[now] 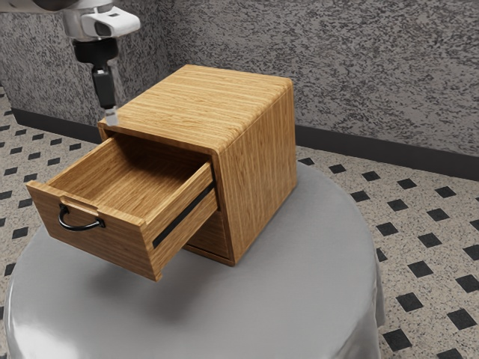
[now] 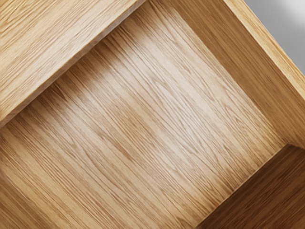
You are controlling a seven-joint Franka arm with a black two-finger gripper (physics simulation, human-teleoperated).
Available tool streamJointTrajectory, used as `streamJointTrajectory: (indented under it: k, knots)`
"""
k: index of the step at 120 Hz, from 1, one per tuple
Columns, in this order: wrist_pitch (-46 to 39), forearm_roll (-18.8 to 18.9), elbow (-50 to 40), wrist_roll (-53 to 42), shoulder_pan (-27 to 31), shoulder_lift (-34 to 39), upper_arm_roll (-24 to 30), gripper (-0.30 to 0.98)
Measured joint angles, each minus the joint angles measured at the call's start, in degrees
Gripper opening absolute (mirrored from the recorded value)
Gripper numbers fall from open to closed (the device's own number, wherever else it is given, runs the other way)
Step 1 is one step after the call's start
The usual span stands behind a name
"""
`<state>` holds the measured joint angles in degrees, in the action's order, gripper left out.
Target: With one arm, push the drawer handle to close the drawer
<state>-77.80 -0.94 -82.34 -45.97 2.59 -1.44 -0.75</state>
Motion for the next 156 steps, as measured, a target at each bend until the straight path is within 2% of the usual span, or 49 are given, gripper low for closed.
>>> streamJointTrajectory:
  k: [18, 26, 36, 41, 53, 63, 72, 88, 102, 114, 135, 156]
  knots:
    - [0.0, 0.01, -0.07, -0.37, -0.05, 0.03, 0.07, 0.69]
    - [0.58, 0.54, 2.9, -0.3, 0.33, 1.86, 0.7, 0.68]
    - [1.62, 0.42, 5.06, 1.44, 3.0, 7.22, 5.09, 0.69]
    - [2.17, -0.71, 5.09, 2.82, 1.05, 8.27, 7.06, 0.69]
    - [3.95, -1.65, -3.0, 8.22, -0.88, 14.87, 9.3, 0.68]
    - [4.68, -0.9, -11.0, 13.38, -0.78, 16.72, 10.23, 0.68]
    - [4.4, -0.72, -16.29, 17.69, 0.66, 17.37, 10.31, 0.56]
    - [4.08, -0.74, -22.11, 24.15, 6.13, 22.57, 10.16, 0.24]
    - [3.93, -0.61, -28.37, 29.78, 7.33, 26.58, 6.51, 0.07]
    - [3.82, 0.31, -32.56, 34.32, 5.75, 27.63, 1.38, 0.0]
    - [1.18, 3.38, -42.05, 40.26, 0.98, 30.97, -1.99, -0.07]
    - [-3.75, 3.07, -48.69, 44.19, 0.34, 31.81, -3.16, -0.09]
